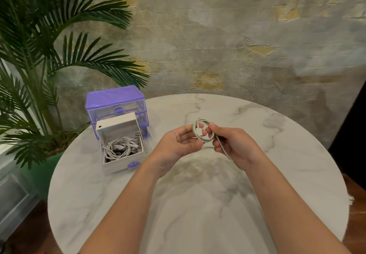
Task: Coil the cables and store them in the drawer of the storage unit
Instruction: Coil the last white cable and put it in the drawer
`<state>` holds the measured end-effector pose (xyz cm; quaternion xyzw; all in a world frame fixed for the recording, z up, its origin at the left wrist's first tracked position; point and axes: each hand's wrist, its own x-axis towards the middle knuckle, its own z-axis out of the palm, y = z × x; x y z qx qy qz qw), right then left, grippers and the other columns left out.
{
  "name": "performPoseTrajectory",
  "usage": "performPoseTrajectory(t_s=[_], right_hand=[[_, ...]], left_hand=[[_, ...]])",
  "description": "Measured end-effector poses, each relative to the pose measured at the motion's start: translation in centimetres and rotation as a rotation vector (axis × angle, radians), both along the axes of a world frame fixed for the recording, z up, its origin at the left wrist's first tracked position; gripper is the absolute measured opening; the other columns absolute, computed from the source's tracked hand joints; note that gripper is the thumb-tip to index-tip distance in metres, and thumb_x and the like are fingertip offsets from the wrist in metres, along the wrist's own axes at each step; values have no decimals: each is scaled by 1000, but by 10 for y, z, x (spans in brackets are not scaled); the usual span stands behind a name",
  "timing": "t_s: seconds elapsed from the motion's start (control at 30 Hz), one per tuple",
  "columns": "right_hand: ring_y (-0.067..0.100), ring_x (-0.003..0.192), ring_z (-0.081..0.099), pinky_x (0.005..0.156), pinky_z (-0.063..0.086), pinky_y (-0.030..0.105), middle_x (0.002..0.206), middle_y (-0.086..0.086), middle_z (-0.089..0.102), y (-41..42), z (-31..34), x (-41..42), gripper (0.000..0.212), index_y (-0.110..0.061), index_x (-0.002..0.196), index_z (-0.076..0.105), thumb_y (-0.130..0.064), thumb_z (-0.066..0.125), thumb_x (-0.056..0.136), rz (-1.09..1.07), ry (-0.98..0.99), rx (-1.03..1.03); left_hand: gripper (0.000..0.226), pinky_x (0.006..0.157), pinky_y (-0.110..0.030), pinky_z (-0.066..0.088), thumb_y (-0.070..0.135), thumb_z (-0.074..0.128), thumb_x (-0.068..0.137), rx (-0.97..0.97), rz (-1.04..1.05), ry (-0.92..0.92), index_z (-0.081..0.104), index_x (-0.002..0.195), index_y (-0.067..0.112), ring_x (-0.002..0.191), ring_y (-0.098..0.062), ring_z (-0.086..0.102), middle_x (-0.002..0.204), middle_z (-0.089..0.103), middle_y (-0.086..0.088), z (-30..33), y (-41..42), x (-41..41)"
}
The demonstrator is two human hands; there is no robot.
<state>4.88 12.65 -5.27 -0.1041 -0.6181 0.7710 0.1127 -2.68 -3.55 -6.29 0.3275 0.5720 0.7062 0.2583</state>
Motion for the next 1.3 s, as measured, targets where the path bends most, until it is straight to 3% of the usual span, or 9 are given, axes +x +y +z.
performPoseTrajectory(t_s=[0.23, 0.4, 0.5, 0.63, 0.8, 0.93, 1.1, 1.2, 1.3], right_hand=[[8, 51, 43, 46, 39, 17, 73, -1, 64, 2, 0, 0, 20, -3, 91, 68, -21, 60, 93, 72, -35, -71], [8, 49, 42, 44, 38, 18, 66, 0, 55, 5, 0, 0, 18, -5, 82, 69, -19, 62, 92, 47, -35, -96], [10, 49, 42, 46, 37, 20, 58, -2, 54, 2, 1, 2, 20, -1, 85, 69, -19, 63, 92, -6, -12, 9], [13, 47, 43, 46, 38, 21, 56, -1, 57, -4, -2, -1, 24, -3, 78, 74, -22, 67, 90, -199, 44, 269], [10, 43, 42, 46, 40, 19, 52, -8, 58, -9, -8, -8, 25, -12, 79, 76, -32, 67, 90, -285, 25, 508], [14, 58, 46, 58, 44, 26, 83, 9, 65, -9, -15, -13, 22, -17, 86, 77, -36, 66, 89, -272, 75, 616], [1, 69, 50, 76, 41, 18, 79, -15, 60, 2, -24, -11, 29, -37, 110, 70, -46, 71, 83, -196, 74, 706], [10, 105, 48, 101, 33, 31, 100, -19, 55, 18, -37, -18, 25, -35, 107, 66, -27, 70, 84, -313, -21, 952], [18, 115, 48, 96, 36, 26, 111, -6, 56, 27, -47, -21, 23, -25, 107, 63, -10, 63, 89, -320, -98, 785]], left_hand=[[50, 80, -22, 53, 4, 74, 66, 2, 36, 81, 66, 114, 16, 93, -14, 68, 105, 72, -6, 2, -3, -1], [37, 85, -28, 54, -10, 63, 84, -109, 109, 194, 65, 112, 15, 88, -14, 64, 98, 70, -5, -1, -5, -6], [40, 87, -26, 52, -13, 51, 90, -175, 94, 221, 65, 113, 17, 88, -13, 57, 95, 64, -3, -1, -5, -6], [32, 90, -29, 53, -4, 48, 92, -127, -10, -38, 66, 115, 12, 86, -12, 60, 92, 64, -1, 6, -7, -5], [20, 81, -24, 57, 20, 58, 94, -108, 167, -38, 71, 102, 8, 85, -14, 63, 93, 72, -3, 0, -2, -6], [12, 75, -22, 58, 16, 63, 90, -71, 283, -67, 74, 93, 11, 81, -13, 66, 88, 73, -4, -6, 2, -7], [11, 77, -22, 58, 14, 63, 91, 42, 373, -156, 73, 92, 11, 83, -14, 64, 84, 72, -1, -5, 0, -13], [12, 79, -23, 58, 13, 59, 92, 148, 390, -265, 70, 98, 10, 80, -11, 66, 84, 73, 0, -4, -5, -20], [13, 78, -23, 58, 13, 58, 94, 193, 373, -305, 69, 98, 10, 78, -11, 67, 83, 74, 1, -3, -5, -21]])
